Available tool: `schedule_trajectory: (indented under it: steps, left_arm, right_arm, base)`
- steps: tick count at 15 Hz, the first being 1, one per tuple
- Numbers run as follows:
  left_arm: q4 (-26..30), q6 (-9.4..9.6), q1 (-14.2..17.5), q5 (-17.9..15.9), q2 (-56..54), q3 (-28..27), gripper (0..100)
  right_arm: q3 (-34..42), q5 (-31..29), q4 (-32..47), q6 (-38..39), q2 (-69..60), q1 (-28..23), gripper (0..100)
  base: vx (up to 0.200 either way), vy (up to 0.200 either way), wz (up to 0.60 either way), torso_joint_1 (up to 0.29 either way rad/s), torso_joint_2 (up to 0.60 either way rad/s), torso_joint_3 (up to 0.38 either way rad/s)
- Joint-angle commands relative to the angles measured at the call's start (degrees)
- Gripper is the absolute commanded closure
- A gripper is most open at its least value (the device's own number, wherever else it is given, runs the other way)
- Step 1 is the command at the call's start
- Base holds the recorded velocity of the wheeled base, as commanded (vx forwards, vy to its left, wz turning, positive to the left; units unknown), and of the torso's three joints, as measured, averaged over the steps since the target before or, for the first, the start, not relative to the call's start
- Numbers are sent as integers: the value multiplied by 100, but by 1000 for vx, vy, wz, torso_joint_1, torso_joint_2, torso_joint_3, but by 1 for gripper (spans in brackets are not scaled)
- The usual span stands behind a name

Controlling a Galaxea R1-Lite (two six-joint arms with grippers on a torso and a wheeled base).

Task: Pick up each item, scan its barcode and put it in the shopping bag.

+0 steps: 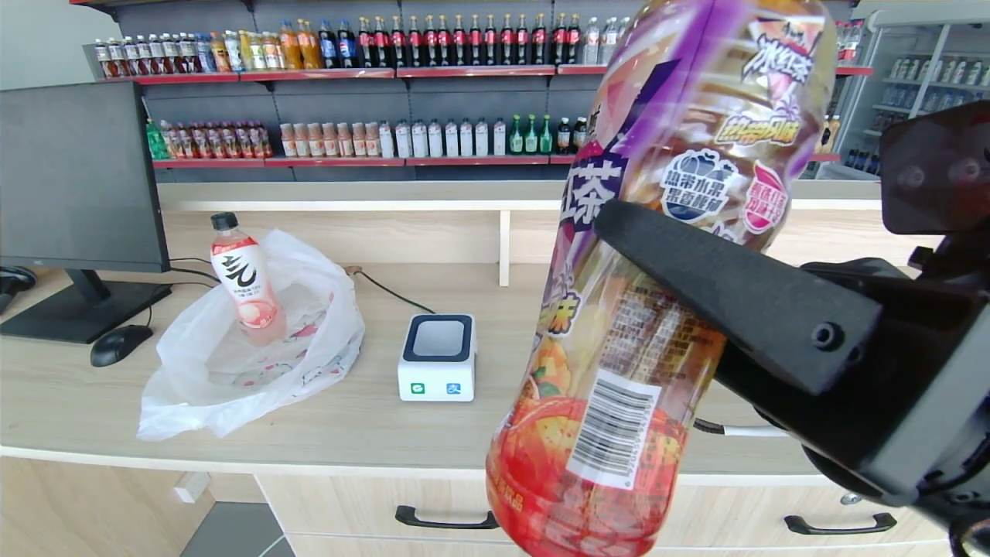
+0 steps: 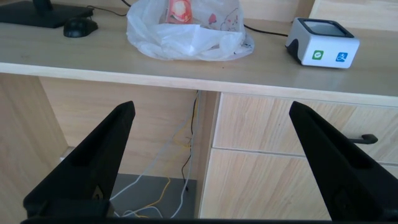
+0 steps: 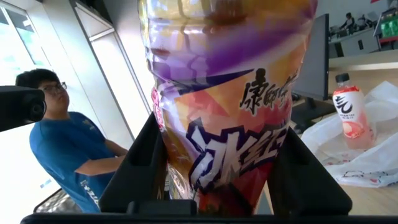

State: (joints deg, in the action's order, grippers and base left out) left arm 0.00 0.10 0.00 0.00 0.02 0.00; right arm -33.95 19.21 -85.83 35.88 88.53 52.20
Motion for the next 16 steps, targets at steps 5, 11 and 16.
schedule_trajectory:
  steps: [5,11,16]
  left_arm:
    - [0,-1,0,0,-2,0,0]
    - [0,-1,0,0,-2,0,0]
    - [0,-1,0,0,-2,0,0]
  right_arm:
    - [134,4,-12,7,-73,1,100]
    - [161,-14,-4,-265,-29,-535,100]
    - [706,-49,-4,-881,7,-843,100]
  base:
    - [0,0,0,0,0,0]
    - [0,0,0,0,0,0]
    - [0,0,0,0,0,0]
